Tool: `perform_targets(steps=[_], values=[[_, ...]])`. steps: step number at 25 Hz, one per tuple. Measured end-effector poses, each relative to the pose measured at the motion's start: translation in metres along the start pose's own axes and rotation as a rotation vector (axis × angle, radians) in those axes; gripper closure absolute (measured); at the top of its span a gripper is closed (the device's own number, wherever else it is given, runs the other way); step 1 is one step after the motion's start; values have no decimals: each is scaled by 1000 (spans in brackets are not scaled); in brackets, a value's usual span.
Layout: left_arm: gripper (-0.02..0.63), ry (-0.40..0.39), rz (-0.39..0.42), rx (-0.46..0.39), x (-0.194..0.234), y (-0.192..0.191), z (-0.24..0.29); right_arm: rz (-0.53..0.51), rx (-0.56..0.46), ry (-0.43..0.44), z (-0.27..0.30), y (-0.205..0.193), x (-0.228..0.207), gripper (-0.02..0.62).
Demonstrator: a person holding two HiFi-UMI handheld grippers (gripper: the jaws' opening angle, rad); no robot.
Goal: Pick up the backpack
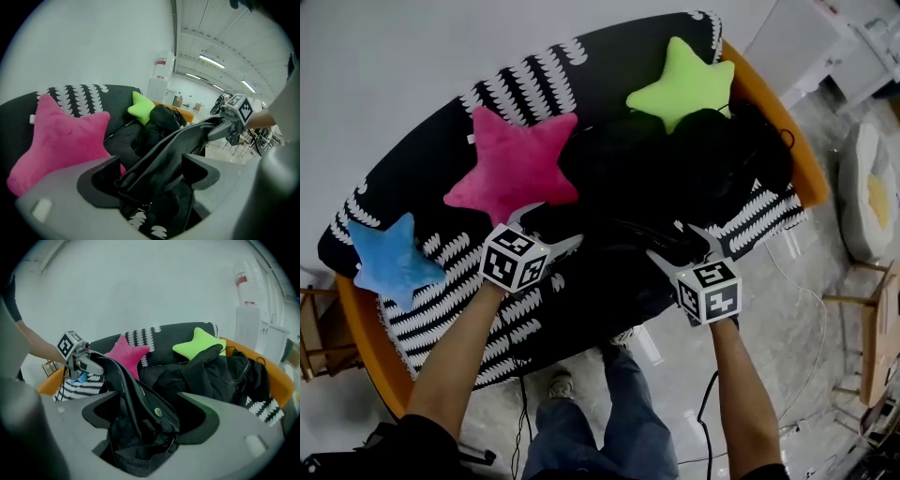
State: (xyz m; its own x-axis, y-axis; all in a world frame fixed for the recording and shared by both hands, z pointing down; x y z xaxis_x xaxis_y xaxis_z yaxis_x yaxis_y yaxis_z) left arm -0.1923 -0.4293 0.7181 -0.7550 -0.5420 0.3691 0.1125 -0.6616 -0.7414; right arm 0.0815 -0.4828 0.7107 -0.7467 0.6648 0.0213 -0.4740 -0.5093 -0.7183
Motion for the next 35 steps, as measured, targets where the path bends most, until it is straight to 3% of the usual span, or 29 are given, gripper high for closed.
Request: perform_targets(steps=[3,6,14,21,28,35], values=[[200,-24,3,0,3,-6,8,-10,-1,17,8,-4,0,202],[248,-31,23,-15,2,-8,13,-24,-8,37,13,-9,1,227],[385,-55,58,-36,-2,-5,12,-65,-46,18,17,-11,5,388],[490,-18,34,-21,-6,7,11,-121,-30,30,15,1,7,501],[534,4,4,-26,-17,34,-1,-119,-13,64,4,30,-2,528],[546,47,-6,-61,-35,88,-37,-89,-47,116,-25,85,-12,532]])
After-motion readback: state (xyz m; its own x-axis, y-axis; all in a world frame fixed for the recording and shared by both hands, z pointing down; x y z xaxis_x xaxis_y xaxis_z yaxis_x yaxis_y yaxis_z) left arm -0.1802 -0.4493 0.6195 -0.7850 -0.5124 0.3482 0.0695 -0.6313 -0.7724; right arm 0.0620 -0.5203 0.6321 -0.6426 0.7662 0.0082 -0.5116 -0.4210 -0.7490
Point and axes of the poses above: the fingertips, and each gripper's own axes: z forward along the fingers, x to its left, y out of its top, the point moved 8 cm from there along -z, backward along the fingers, and after that the axes turned 15 degrees about -y, right-handed, at the moved point
